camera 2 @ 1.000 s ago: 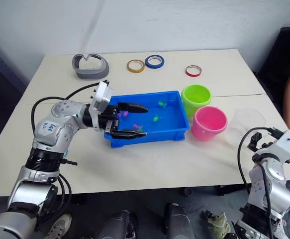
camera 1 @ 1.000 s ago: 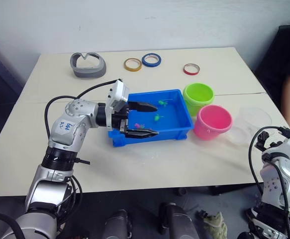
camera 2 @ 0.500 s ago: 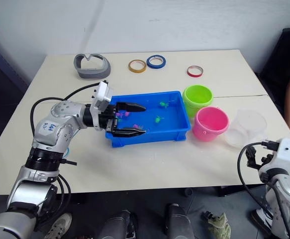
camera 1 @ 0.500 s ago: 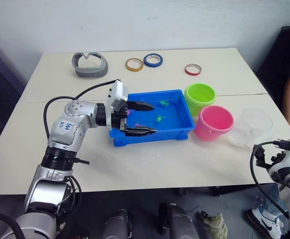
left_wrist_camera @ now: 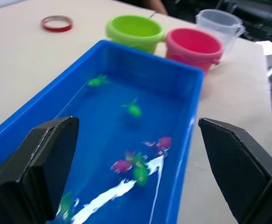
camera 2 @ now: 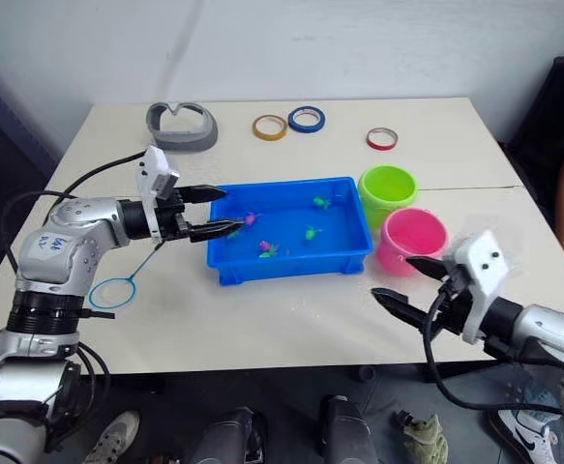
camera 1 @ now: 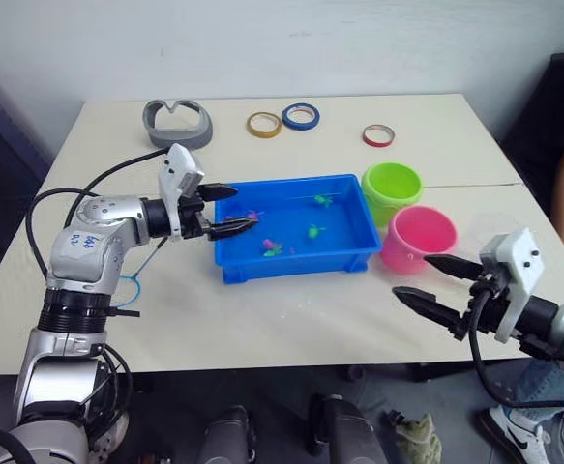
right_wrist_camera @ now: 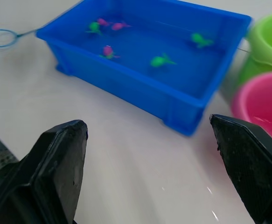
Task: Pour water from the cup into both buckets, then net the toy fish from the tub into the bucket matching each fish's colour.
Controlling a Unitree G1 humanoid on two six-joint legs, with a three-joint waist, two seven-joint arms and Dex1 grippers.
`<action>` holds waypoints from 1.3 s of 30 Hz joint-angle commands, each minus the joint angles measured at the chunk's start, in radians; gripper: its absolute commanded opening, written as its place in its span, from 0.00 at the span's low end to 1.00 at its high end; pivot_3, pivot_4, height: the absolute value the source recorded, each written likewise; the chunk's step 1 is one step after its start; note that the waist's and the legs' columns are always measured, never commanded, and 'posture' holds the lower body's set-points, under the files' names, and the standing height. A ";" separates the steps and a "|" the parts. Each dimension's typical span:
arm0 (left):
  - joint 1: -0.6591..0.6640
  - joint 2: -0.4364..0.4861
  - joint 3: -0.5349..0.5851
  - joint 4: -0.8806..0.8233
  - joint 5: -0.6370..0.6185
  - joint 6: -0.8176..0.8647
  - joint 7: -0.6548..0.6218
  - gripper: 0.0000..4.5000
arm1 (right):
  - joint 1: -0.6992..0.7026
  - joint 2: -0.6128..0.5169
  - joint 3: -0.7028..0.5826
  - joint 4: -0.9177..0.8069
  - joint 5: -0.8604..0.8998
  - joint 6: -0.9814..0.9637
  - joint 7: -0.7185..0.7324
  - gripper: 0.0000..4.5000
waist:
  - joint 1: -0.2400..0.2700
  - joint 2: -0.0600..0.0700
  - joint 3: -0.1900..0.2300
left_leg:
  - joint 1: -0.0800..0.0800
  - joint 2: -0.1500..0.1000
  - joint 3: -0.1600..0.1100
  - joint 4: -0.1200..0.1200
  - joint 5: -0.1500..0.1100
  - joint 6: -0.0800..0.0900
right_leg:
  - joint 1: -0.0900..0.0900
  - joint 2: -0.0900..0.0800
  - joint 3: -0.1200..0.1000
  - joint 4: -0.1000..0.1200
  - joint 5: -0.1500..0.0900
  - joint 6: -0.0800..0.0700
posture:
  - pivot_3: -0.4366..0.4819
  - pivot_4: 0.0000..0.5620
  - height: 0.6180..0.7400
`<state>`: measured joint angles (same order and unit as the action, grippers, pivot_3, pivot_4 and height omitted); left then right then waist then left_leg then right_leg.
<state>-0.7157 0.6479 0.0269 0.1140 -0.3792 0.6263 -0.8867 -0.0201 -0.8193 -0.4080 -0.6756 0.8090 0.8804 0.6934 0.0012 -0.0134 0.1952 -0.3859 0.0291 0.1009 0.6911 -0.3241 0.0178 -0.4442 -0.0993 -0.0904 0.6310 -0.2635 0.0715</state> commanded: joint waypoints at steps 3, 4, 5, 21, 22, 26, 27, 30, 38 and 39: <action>0.088 0.061 0.098 -0.044 0.009 0.029 0.076 1.00 | -0.117 -0.022 0.111 0.008 0.030 -0.034 0.069 0.98 | 0.000 0.000 0.000 | -0.001 0.000 0.000 0.000 0.001 -0.002 | 0.000 -0.002 -0.001 -0.001 0.000 0.000 | 0.48 0.27 0.78; 0.104 0.068 0.105 -0.048 0.013 0.025 0.084 1.00 | -0.134 -0.020 0.126 0.012 0.031 -0.035 0.074 0.98 | -0.002 0.000 0.000 | -0.001 0.000 0.000 0.000 0.001 -0.003 | 0.000 -0.003 -0.001 -0.002 0.000 0.000 | 0.48 0.27 0.78; 0.135 0.074 0.119 -0.056 0.018 0.025 0.102 1.00 | -0.154 -0.017 0.145 0.013 0.035 -0.036 0.084 0.98 | -0.003 0.000 0.000 | -0.001 0.000 0.000 0.000 0.001 -0.003 | 0.000 -0.004 -0.002 -0.002 0.000 0.000 | 0.48 0.27 0.78; 0.213 0.083 0.119 0.319 0.191 -0.220 0.223 1.00 | -0.256 0.001 0.271 0.007 0.035 -0.080 0.142 0.98 | 0.022 -0.004 0.000 | -0.002 -0.001 0.000 0.000 0.000 -0.001 | 0.000 -0.012 -0.015 -0.003 0.000 0.000 | 0.48 0.27 0.78; 0.206 0.080 0.112 0.349 0.199 -0.237 0.218 1.00 | -0.260 0.004 0.273 0.007 0.032 -0.085 0.140 0.98 | 0.022 -0.005 0.000 | -0.002 -0.001 0.000 0.000 -0.001 -0.001 | 0.000 -0.012 -0.015 -0.003 0.000 0.000 | 0.48 0.27 0.78; 0.165 0.057 0.084 0.473 0.235 -0.307 0.214 1.00 | -0.273 0.011 0.285 0.012 0.022 -0.096 0.132 0.98 | 0.022 -0.006 -0.001 | -0.002 -0.001 0.000 0.000 -0.001 -0.001 | 0.000 -0.012 -0.015 -0.003 0.001 0.000 | 0.48 0.27 0.78; 0.153 0.052 0.079 0.501 0.242 -0.318 0.215 1.00 | -0.276 0.013 0.287 0.013 0.021 -0.099 0.129 0.98 | 0.022 -0.006 -0.001 | -0.002 -0.001 0.000 0.000 -0.001 -0.001 | 0.000 -0.013 -0.015 -0.003 0.001 0.000 | 0.48 0.27 0.78; 0.122 0.040 0.070 0.581 0.262 -0.361 0.218 1.00 | -0.280 0.016 0.292 0.014 0.015 -0.106 0.124 0.98 | 0.022 -0.007 -0.001 | -0.002 -0.001 0.000 0.000 -0.001 -0.001 | 0.000 -0.013 -0.016 -0.003 0.001 0.000 | 0.48 0.27 0.78; 0.129 0.029 0.066 0.648 0.279 -0.368 0.213 1.00 | -0.282 0.024 0.296 0.010 0.012 -0.120 0.109 0.98 | 0.020 -0.008 -0.002 | -0.002 -0.001 0.001 0.000 -0.001 -0.001 | 0.000 -0.012 -0.016 -0.003 0.001 0.000 | 0.48 0.27 0.78; 0.134 0.030 0.068 0.645 0.278 -0.368 0.210 1.00 | -0.282 0.024 0.296 0.009 0.012 -0.121 0.108 0.98 | 0.020 -0.008 -0.002 | -0.002 -0.001 0.001 0.000 -0.001 -0.001 | 0.000 -0.012 -0.016 -0.002 0.001 0.000 | 0.48 0.27 0.78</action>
<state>-0.5996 0.6723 0.0912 0.7591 -0.1088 0.2592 -0.6710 -0.2929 -0.8010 -0.1061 -0.6401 0.8142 0.7840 0.8023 0.0211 -0.0209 0.1932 -0.3876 0.0279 0.1020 0.6910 -0.3250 0.0170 -0.4443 -0.1117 -0.1060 0.6286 -0.2627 0.0715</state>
